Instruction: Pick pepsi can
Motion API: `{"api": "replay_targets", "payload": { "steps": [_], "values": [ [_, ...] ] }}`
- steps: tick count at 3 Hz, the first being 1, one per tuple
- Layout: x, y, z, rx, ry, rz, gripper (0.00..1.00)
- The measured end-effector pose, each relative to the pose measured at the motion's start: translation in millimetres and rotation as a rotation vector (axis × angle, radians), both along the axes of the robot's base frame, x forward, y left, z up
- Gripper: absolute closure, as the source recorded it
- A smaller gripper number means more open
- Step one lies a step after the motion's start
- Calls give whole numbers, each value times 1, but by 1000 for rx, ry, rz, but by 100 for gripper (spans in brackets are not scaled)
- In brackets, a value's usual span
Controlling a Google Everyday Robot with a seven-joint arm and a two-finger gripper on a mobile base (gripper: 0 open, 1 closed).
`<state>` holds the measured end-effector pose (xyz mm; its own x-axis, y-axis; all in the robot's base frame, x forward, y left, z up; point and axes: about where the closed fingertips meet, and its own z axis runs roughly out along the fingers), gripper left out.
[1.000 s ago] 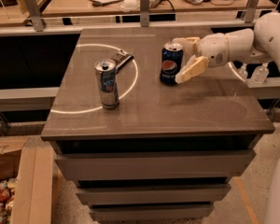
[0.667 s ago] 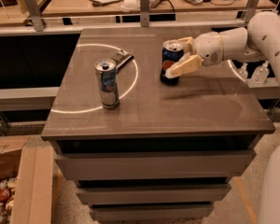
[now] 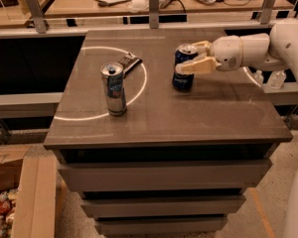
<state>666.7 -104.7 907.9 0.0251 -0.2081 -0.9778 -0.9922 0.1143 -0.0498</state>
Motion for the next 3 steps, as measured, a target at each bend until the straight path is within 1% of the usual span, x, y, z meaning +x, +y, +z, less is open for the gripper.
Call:
{"api": "replay_targets", "payload": {
  "steps": [1,2,3],
  "values": [
    [-9,0,34,59,-54,10,92],
    [-21,-1,64,69,-109,27,100],
    [-21,-1,64,69,-109,27,100]
  ]
}}
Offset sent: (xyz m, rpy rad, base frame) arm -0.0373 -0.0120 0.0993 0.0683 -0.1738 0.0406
